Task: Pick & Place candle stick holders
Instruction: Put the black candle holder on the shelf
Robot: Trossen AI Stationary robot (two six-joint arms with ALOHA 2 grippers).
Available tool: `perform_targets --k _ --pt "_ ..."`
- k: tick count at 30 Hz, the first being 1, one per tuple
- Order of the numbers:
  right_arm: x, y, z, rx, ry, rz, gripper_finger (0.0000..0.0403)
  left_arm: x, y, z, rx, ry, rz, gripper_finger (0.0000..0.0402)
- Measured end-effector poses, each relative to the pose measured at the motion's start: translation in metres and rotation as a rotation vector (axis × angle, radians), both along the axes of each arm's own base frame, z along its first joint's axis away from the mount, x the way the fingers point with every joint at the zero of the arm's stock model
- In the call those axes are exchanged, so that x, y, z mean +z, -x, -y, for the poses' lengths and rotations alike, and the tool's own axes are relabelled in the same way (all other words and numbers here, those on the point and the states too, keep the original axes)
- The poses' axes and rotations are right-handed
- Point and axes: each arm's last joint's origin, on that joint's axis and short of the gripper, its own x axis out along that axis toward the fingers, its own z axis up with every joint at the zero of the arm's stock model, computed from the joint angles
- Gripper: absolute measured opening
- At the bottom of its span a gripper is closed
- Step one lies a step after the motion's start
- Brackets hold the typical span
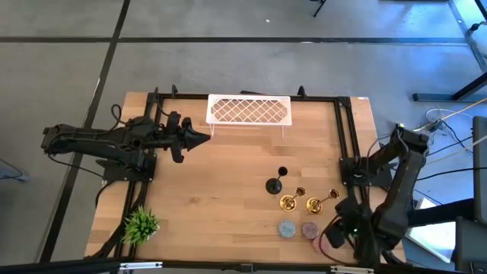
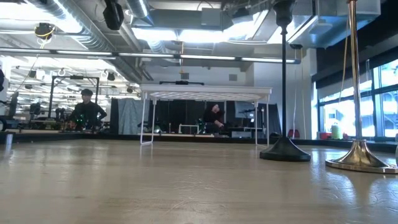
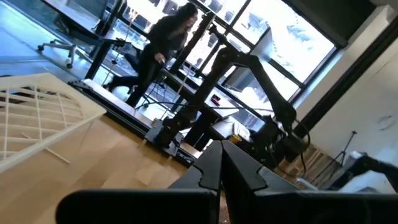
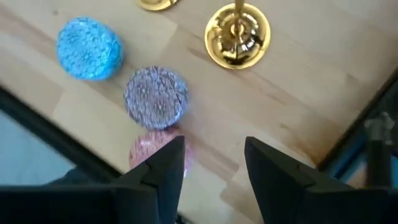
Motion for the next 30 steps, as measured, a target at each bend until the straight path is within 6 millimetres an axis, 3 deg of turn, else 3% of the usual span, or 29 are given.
perform_targets --k 6,16,30 --pt "-0.01 -0.011 0.0 -0.037 0.056 -0.002 0.0171 0.001 0.0 -0.001 0.007 0.023 0.012 0.0004" --pt "-0.009 -0.022 0.016 -0.095 0.191 0.04 0.0171 0.003 0.0 -0.001 0.004 0.035 0.035 0.0004" --pt "-0.009 -0.026 0.01 -0.091 0.132 0.102 0.0171 0.003 0.0 0.002 -0.01 0.051 0.036 0.0004"
